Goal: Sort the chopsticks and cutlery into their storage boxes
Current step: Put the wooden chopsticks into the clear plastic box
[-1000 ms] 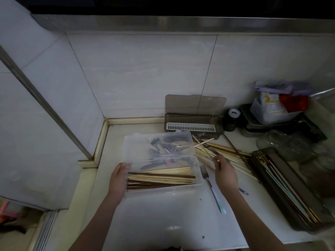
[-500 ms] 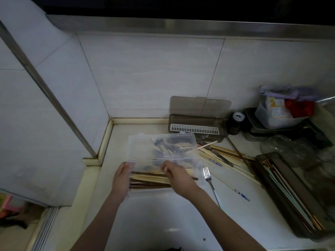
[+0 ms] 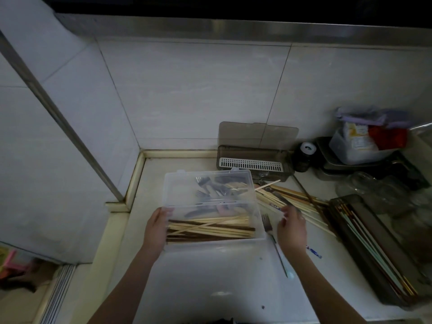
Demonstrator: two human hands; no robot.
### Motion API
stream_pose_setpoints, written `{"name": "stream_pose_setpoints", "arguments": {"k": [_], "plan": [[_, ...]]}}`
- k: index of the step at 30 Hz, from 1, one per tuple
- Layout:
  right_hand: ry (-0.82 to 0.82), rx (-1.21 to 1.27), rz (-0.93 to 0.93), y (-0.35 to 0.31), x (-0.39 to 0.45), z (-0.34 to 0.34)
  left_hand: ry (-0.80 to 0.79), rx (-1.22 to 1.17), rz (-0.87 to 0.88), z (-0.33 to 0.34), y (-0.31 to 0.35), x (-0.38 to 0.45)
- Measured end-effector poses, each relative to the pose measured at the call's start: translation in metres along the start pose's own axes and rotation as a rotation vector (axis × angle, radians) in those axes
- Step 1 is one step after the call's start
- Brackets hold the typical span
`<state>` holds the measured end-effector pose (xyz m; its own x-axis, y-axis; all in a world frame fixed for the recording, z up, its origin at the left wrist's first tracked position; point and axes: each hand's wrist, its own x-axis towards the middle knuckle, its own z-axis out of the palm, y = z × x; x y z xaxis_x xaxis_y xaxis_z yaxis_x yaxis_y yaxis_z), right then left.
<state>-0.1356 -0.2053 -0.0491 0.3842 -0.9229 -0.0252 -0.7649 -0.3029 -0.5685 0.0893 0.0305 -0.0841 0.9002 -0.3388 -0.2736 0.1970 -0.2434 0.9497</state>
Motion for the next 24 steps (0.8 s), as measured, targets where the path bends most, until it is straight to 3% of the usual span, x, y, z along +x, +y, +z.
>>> {"name": "stream_pose_setpoints", "arguments": {"k": [3, 7, 15, 19, 24], "plan": [[-0.146, -0.217, 0.085, 0.030, -0.001, 0.000, 0.005, -0.001, -0.013, 0.001, 0.002, -0.001], [-0.206, -0.412, 0.053, 0.044, -0.004, 0.001, 0.001, -0.008, -0.014, 0.001, 0.005, -0.003], [-0.070, -0.278, 0.106, 0.028, -0.008, -0.006, -0.011, 0.026, 0.028, 0.002, 0.009, -0.007], [0.104, -0.097, -0.113, 0.009, -0.009, -0.010, -0.001, 0.001, 0.023, 0.003, 0.011, -0.007], [0.032, 0.178, -0.534, -0.039, -0.026, -0.002, -0.004, 0.002, -0.015, 0.001, 0.003, -0.001]]}}
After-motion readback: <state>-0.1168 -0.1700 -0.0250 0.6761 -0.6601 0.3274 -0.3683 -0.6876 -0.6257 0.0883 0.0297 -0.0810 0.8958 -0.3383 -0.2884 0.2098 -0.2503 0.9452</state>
